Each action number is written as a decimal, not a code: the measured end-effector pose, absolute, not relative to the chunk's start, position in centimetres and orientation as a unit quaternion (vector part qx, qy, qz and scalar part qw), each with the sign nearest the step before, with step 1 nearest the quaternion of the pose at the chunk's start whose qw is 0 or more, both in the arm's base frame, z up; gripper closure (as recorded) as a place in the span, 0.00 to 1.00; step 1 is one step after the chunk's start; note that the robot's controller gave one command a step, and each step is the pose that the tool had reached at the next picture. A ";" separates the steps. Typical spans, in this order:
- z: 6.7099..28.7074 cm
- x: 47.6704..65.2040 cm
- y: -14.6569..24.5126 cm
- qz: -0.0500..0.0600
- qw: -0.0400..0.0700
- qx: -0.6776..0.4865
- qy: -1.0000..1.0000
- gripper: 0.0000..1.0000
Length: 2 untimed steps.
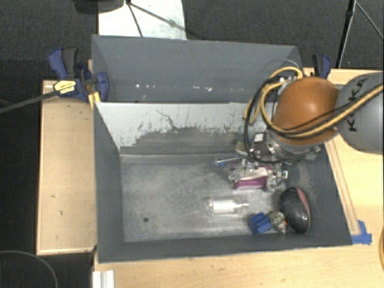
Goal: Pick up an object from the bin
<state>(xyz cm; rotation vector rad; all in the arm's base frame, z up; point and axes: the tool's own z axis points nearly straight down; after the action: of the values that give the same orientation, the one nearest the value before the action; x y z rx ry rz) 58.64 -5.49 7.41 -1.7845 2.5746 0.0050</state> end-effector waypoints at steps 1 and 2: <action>20.8 57.7 -3.9 -0.002 0.004 -0.564 0.826 1.00; 16.6 51.7 3.2 0.003 0.000 -0.687 0.726 1.00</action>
Offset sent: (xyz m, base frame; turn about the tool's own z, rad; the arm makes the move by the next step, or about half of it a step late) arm -0.0110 0.0150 0.1289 0.0167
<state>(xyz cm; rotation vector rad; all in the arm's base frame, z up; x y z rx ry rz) 51.74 3.23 16.61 -2.1592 2.2826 0.0085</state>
